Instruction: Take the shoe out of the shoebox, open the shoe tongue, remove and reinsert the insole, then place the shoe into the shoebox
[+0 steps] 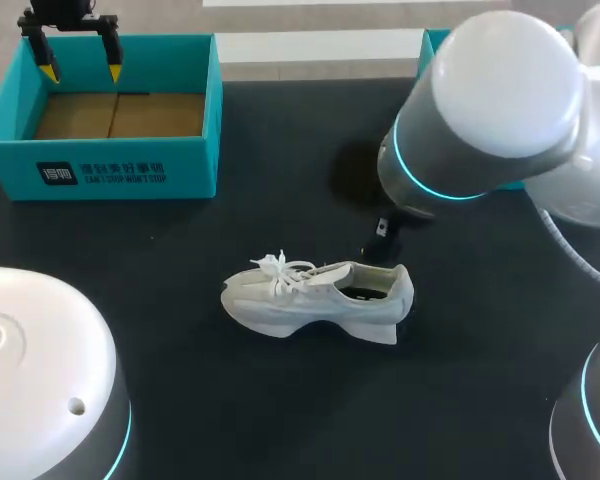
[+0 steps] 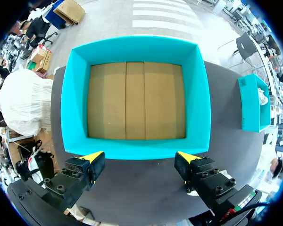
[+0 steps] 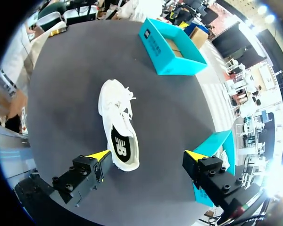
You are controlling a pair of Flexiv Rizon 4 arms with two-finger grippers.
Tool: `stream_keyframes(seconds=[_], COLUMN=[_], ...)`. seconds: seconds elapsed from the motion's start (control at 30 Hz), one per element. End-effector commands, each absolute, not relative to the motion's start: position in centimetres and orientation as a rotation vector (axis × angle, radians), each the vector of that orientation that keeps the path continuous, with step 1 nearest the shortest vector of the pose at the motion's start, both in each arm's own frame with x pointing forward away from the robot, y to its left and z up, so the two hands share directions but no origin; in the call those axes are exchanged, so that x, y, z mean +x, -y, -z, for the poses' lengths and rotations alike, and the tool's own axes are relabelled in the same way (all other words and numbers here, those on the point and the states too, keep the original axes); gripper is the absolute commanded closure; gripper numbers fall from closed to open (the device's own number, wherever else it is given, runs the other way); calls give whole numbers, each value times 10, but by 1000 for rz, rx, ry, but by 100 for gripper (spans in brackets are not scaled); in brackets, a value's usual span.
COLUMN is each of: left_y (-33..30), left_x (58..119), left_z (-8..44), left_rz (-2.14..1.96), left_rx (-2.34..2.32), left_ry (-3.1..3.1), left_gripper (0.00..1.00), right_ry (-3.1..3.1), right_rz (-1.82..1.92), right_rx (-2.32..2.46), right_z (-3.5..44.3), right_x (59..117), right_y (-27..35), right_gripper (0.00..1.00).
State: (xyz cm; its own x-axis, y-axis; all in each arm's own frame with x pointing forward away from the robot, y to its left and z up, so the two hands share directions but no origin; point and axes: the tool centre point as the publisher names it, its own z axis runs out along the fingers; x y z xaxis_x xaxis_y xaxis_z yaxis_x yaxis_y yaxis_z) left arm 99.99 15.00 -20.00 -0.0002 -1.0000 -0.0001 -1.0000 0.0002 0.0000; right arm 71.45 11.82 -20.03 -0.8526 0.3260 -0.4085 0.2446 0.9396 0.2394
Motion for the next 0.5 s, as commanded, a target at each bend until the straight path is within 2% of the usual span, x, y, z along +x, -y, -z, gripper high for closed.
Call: stream_keyframes(seconds=[0.03, 0.5], left_y=[-150, -150], left_x=[1000, 1000], left_z=[200, 200], left_rz=[0, 0], left_rx=[-2221, -2221], left_ry=[-2222, -2222], left_gripper=[0, 0], right_ry=[-2613, -2642], right_rz=[-479, -1031], right_rx=[331, 180], right_z=[202, 231], right_x=[713, 696], right_y=[-109, -73], right_gripper=[0, 0])
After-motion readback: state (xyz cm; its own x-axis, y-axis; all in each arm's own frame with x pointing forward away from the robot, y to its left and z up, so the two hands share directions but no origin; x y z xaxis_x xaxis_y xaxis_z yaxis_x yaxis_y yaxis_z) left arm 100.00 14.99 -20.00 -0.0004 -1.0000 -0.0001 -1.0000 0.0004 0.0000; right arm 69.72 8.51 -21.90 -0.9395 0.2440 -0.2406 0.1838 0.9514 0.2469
